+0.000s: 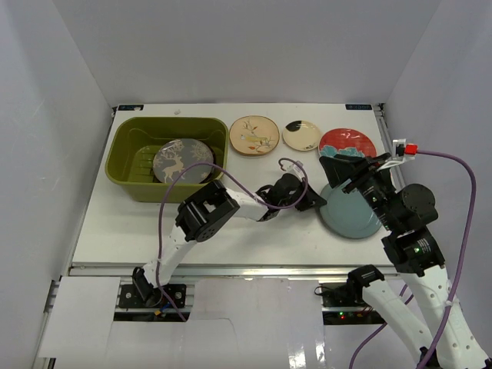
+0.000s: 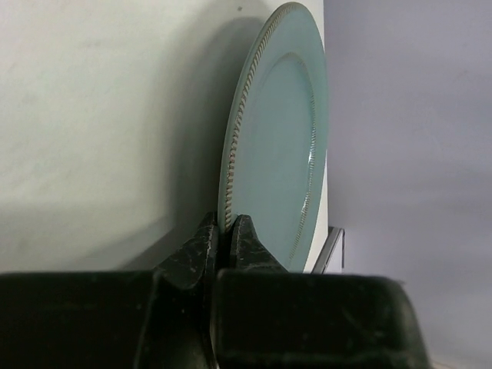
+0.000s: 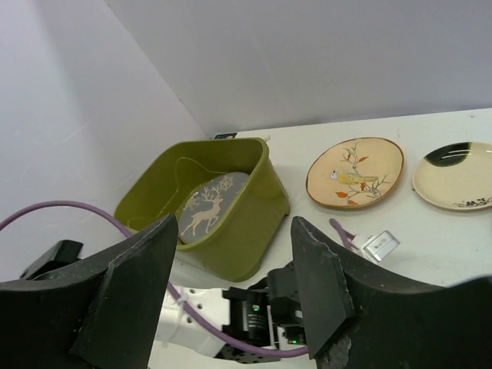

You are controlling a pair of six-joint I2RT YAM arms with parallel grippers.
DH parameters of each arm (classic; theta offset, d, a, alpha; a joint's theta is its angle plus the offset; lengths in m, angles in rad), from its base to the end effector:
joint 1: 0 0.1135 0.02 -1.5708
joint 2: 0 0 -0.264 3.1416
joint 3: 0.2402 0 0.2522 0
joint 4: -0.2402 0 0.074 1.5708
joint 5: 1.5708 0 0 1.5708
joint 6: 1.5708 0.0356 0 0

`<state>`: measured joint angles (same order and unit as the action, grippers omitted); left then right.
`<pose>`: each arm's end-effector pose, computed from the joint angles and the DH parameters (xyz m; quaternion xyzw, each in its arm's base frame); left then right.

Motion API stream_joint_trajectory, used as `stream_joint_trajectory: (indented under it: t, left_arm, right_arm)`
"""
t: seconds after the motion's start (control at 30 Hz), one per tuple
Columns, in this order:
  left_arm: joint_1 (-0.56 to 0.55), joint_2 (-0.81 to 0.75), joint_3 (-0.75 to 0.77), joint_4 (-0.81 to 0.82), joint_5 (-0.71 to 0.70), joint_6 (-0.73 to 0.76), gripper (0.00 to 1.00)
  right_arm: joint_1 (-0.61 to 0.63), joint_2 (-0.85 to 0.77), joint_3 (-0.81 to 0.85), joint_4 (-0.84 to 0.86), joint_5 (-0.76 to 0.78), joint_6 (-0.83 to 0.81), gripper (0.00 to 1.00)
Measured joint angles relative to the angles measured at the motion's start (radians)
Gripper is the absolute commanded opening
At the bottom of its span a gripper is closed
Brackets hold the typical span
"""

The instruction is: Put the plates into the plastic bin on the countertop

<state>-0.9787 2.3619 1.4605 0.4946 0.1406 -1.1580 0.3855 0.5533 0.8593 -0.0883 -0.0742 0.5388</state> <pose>0.2789 -0.4236 0.1010 -0.0361 0.8334 -0.5088 0.2126 0.1082 0.0467 0.4069 0.0191 0.6261 0.3682 0.6871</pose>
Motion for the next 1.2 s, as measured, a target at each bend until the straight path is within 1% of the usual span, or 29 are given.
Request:
stream_joint_trajectory:
  t: [0.07, 0.13, 0.33, 0.43, 0.5, 0.63, 0.73, 0.87, 0.97, 1.03, 1.13, 1.2]
  left_arm:
    - [0.0, -0.066, -0.087, 0.013, 0.008, 0.013, 0.0]
    - [-0.001, -0.147, -0.167, 0.012, 0.017, 0.042, 0.0]
    - [-0.001, -0.472, -0.383, -0.077, 0.01, 0.174, 0.0]
    - [0.017, -0.636, -0.478, -0.111, 0.019, 0.197, 0.0]
    - [0.048, -0.748, -0.54, -0.116, 0.033, 0.196, 0.0]
    - [0.153, -0.998, -0.618, -0.176, 0.036, 0.196, 0.0]
    - [0.255, -1.172, -0.616, -0.24, 0.026, 0.212, 0.0]
    - [0.398, -1.367, -0.557, -0.406, -0.049, 0.284, 0.0]
    - [0.495, -1.459, -0.517, -0.498, -0.117, 0.339, 0.0]
    - [0.557, -1.485, -0.496, -0.547, -0.157, 0.367, 0.0]
    - [0.666, -1.475, -0.477, -0.602, -0.185, 0.395, 0.0]
    - [0.767, -1.447, -0.478, -0.631, -0.153, 0.393, 0.0]
  right_arm:
    - [0.0, 0.0, 0.0, 0.0, 0.002, 0.0, 0.67]
    - [0.0, -0.001, 0.0, 0.0, 0.005, 0.0, 0.64]
    - [0.0, -0.039, 0.0, 0.001, 0.035, 0.013, 0.64]
    - [0.0, -0.062, 0.004, 0.005, 0.048, 0.019, 0.64]
    - [0.0, -0.072, 0.003, 0.008, 0.066, 0.028, 0.64]
    - [0.0, -0.088, 0.0, 0.013, 0.087, 0.043, 0.64]
    - [0.0, -0.079, -0.008, 0.019, 0.086, 0.056, 0.64]
    - [0.0, -0.052, -0.025, 0.023, 0.085, 0.06, 0.64]
    - [0.0, -0.037, -0.051, 0.03, 0.068, 0.061, 0.64]
    - [0.0, -0.027, -0.067, 0.032, 0.055, 0.063, 0.64]
    - [0.0, -0.001, -0.079, 0.031, 0.031, 0.064, 0.64]
    - [0.0, 0.011, -0.088, 0.031, 0.02, 0.063, 0.64]
